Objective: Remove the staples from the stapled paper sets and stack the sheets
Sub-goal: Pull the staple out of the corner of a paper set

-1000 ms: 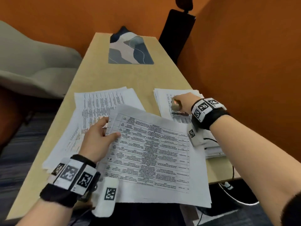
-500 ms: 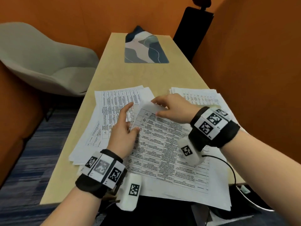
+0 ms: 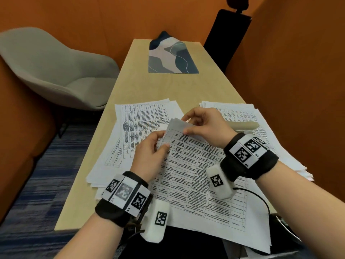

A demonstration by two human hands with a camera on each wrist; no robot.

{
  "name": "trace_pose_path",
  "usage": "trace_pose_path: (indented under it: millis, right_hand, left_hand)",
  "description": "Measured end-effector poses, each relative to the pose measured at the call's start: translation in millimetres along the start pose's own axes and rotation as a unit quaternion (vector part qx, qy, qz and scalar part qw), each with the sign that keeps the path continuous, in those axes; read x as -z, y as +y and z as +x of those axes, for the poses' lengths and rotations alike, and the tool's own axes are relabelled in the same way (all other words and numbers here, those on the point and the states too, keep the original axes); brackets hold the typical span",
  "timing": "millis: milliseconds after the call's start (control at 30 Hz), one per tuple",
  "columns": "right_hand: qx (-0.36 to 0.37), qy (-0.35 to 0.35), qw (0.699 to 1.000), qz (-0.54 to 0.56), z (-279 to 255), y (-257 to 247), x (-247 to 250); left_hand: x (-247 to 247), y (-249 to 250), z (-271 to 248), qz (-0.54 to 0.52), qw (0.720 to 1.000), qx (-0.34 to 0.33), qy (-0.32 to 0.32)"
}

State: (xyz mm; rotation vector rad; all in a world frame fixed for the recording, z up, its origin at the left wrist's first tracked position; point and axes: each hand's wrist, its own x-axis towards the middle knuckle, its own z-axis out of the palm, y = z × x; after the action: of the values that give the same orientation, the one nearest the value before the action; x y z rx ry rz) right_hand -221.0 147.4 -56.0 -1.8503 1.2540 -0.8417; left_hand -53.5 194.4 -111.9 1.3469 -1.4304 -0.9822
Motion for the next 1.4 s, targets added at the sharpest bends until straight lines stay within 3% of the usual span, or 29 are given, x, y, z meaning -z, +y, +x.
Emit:
trace_pose_path:
  millis: [233,333,433,533,667,800,867,933,1000,1167,1300,1400]
  right_hand:
    - [0.017,-0.022,0.999,-0.021,5.9,-5.3,-8.2]
    - [0.024,-0.027,0.989,-0.144,3.8,-6.9,-7.0]
    - [-0.045,-0.11,0.957,-0.264,2.9,-9.8,3.9]
    - [-0.079,-0.139,0.946,-0.281,3.1,-16.1,19.3]
    - [-0.044,-0.075,0.974,-0.208,5.6,-31.5,42.1]
    - [0.007,0.063,0.997,-0.054,9.2,-41.7,76.4]
    - [0.026,0.099,0.994,0.045,10.6,-44.7,84.2]
    - [0.053,0.109,0.983,0.136,11.1,-47.9,80.6]
    - [0.08,0.118,0.969,0.201,12.4,-50.3,71.6]
    - [0.1,0.128,0.938,0.306,15.2,-51.5,53.1]
    - [0.089,0.081,0.956,0.269,16.4,-47.1,42.6]
    - [0.124,0.031,0.963,0.236,18.5,-52.8,38.1]
  left_hand:
    - [-1.1,2.3,1.3,-0.029,0.999,-0.019,0.016]
    - [-1.2,2.4,-0.1,-0.046,0.998,-0.027,0.04]
    - [2.6,5.6,-0.6,-0.101,0.992,-0.041,0.07]
    - [11.2,9.7,3.5,-0.143,0.985,-0.049,0.084]
    - [30.9,13.0,10.2,-0.144,0.986,-0.036,0.071]
    - [57.4,11.7,19.8,-0.122,0.979,-0.037,0.159]
    - [61.9,24.4,25.7,-0.172,0.971,-0.049,0.157]
    - [60.5,45.3,33.2,-0.217,0.968,-0.08,0.094]
    - [61.6,64.8,43.7,-0.207,0.969,-0.119,0.069]
    - [77.6,93.6,64.3,-0.179,0.959,-0.175,0.135]
    - [79.3,89.2,65.1,-0.147,0.965,-0.179,0.123]
    - [77.0,79.5,65.0,-0.146,0.967,-0.159,0.135]
